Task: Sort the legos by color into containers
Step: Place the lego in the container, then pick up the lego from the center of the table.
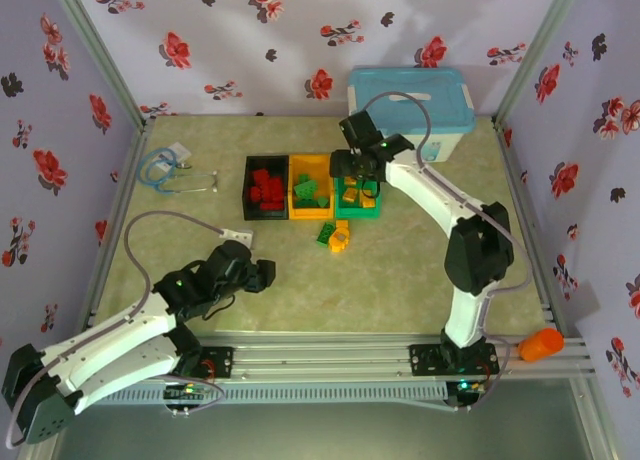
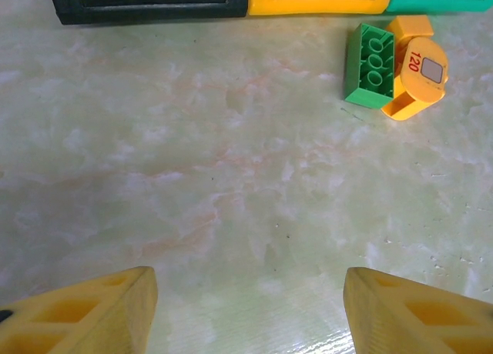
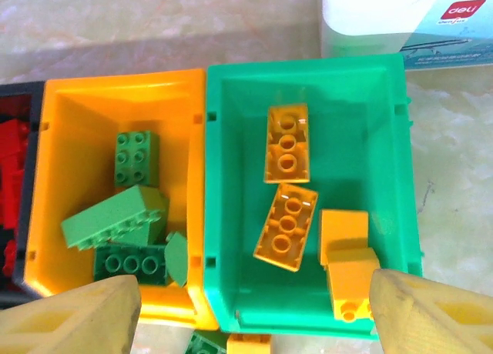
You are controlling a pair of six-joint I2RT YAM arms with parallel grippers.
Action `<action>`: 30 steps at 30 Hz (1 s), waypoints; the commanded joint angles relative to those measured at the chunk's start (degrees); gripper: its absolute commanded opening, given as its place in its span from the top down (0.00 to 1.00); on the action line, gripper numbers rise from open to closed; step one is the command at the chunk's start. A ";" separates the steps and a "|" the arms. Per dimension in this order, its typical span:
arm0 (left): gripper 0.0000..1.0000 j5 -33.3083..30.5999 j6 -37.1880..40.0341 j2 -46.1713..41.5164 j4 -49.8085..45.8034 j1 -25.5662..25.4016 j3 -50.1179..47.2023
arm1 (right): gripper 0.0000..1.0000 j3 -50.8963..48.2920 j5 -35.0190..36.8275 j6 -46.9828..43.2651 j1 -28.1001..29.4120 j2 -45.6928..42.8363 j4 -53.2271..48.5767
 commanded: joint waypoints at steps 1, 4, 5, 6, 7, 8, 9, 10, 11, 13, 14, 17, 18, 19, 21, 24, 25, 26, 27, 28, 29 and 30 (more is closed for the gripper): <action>0.35 0.03 -0.44 1.58 1.43 -0.42 1.36 | 0.22 -4.08 0.01 0.20 1.22 -6.08 2.72; 0.32 1.52 0.07 4.21 3.99 -0.45 2.33 | 0.22 -9.06 -0.36 0.61 2.48 -10.56 5.32; 0.31 2.28 0.42 5.55 4.77 -0.45 2.75 | 0.22 -10.72 -0.37 0.93 2.87 -11.88 6.06; 0.30 3.05 1.02 7.17 5.58 -0.41 3.50 | 0.22 -12.81 -0.45 1.32 3.27 -13.44 7.00; 0.29 3.80 1.48 9.12 6.31 -0.48 4.36 | 0.22 -15.00 -0.43 1.75 3.62 -14.96 7.96; 0.29 4.39 1.81 10.87 6.94 -0.45 5.12 | 0.22 -16.88 -0.45 2.22 3.92 -16.19 8.73; 0.29 5.00 2.16 12.95 7.65 -0.48 5.96 | 0.22 -18.99 -0.57 2.79 4.08 -17.63 9.46; 0.29 5.66 2.53 15.05 8.30 -0.45 6.86 | 0.22 -21.19 -0.69 3.38 4.25 -19.13 10.39; 0.29 6.10 2.77 16.87 8.76 -0.45 7.61 | 0.22 -23.04 -0.70 3.83 4.33 -20.48 11.13; 0.29 6.42 3.08 20.95 9.32 -0.45 9.76 | 0.22 -27.34 -0.81 5.01 4.39 -23.56 12.60; 0.30 6.57 3.42 22.79 9.40 -0.45 10.74 | 0.22 -29.06 -0.83 5.37 4.40 -25.04 13.22; 0.30 7.45 5.06 28.79 9.48 -0.45 14.27 | 0.22 -34.69 -0.23 6.63 4.41 -29.86 14.51; 0.30 7.75 5.55 30.96 9.44 -0.45 15.59 | 0.21 -36.28 0.04 6.94 4.38 -31.44 14.71; 0.30 7.98 5.99 33.21 9.33 -0.47 17.06 | 0.21 -37.82 0.33 7.24 4.41 -32.95 14.84; 0.29 8.64 6.67 37.70 8.92 -0.49 19.70 | 0.21 -40.46 0.69 7.75 4.42 -35.54 15.31; 0.29 9.14 7.74 43.98 8.22 -0.46 23.68 | 0.21 -44.12 0.49 8.51 4.34 -39.12 16.35; 0.29 9.10 8.11 45.75 8.11 -0.43 24.91 | 0.21 -45.04 0.68 8.73 4.32 -40.06 16.45; 0.29 9.14 8.59 47.16 7.97 -0.33 25.82 | 0.21 -45.89 0.77 8.80 4.32 -40.84 16.51; 0.28 9.14 9.06 48.72 7.81 -0.37 26.94 | 0.21 -46.62 0.96 9.03 4.33 -41.64 16.42; 0.28 9.15 9.61 50.12 7.45 -0.40 27.99 | 0.20 -47.27 1.03 9.12 4.34 -42.34 16.41; 0.28 9.15 10.27 51.62 7.03 -0.35 29.13 | 0.20 -47.84 1.13 9.21 4.34 -42.97 16.33; 0.28 9.02 10.80 52.98 6.36 -0.28 30.45 | 0.21 -48.39 1.31 9.36 4.29 -43.57 16.17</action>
